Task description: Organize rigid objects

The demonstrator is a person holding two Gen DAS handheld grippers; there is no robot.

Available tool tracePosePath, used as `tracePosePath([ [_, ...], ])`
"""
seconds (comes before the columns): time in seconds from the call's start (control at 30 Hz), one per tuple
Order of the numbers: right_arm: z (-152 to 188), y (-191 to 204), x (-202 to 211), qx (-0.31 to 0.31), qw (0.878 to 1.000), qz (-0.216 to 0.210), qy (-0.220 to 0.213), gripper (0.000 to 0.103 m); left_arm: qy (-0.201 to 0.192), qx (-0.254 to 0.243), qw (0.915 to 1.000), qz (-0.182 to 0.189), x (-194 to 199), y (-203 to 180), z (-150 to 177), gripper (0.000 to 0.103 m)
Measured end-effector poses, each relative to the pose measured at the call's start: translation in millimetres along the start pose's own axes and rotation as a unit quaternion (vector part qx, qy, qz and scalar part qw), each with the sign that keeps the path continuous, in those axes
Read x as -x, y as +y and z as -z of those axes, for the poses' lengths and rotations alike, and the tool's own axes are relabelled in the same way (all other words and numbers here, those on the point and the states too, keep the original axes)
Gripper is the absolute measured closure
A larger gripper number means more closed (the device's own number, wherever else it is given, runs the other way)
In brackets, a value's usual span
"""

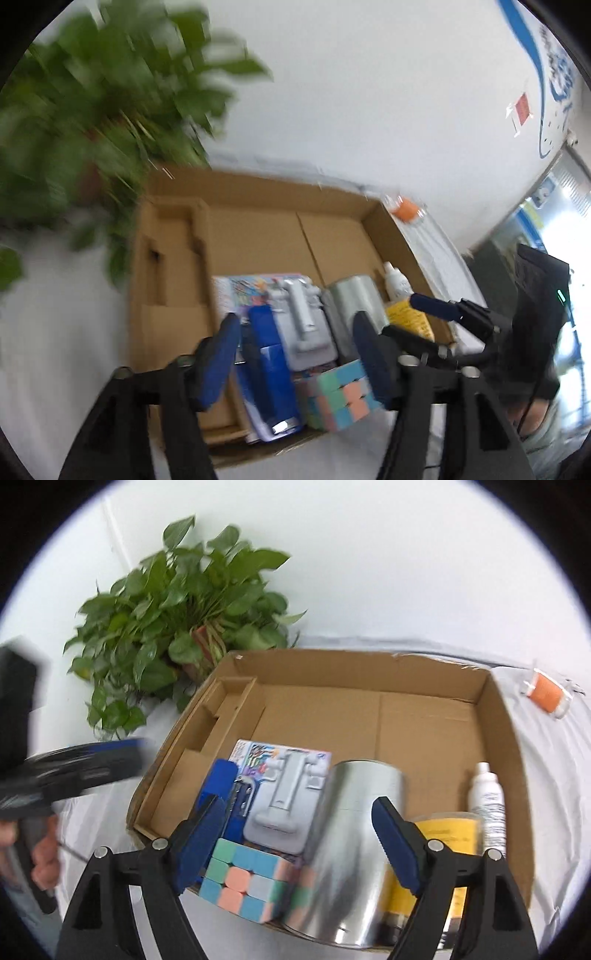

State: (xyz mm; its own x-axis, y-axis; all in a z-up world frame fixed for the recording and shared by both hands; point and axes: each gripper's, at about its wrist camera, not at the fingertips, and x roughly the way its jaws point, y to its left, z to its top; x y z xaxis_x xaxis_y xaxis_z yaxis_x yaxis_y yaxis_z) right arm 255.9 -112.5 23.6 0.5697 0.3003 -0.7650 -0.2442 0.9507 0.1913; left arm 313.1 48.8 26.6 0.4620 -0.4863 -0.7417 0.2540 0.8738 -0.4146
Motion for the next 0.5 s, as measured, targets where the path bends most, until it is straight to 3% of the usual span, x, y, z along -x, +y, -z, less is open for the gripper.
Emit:
tracePosePath([
  [0.07,8,5,17,0.014,0.999,0.004,-0.03,0.021,-0.062,-0.028,0.9965,-0.047,44,-11,20,0.015],
  [0.17,37,35,38,0.068,0.996,-0.002,-0.056,0.018,-0.132,-0.05,0.9812,-0.131,110,-23,59,0.0],
  [0.3,95,85,55,0.121,0.989,-0.054,-0.06,0.018,-0.184,-0.062,0.9523,-0.235,185,-30,116,0.001],
  [0.33,113,98,55,0.127,0.987,-0.078,-0.05,0.018,-0.181,-0.058,0.9495,-0.25,197,-26,128,0.001],
  [0.4,137,116,49,0.128,0.985,-0.117,-0.023,0.018,-0.161,-0.041,0.9503,-0.263,215,-9,155,0.001],
  [0.43,149,125,44,0.127,0.983,-0.133,-0.004,0.018,-0.144,-0.028,0.9559,-0.255,214,2,171,0.003],
  [0.5,168,138,36,0.123,0.979,-0.158,0.031,0.02,-0.096,0.018,0.9712,-0.217,197,30,207,0.017],
])
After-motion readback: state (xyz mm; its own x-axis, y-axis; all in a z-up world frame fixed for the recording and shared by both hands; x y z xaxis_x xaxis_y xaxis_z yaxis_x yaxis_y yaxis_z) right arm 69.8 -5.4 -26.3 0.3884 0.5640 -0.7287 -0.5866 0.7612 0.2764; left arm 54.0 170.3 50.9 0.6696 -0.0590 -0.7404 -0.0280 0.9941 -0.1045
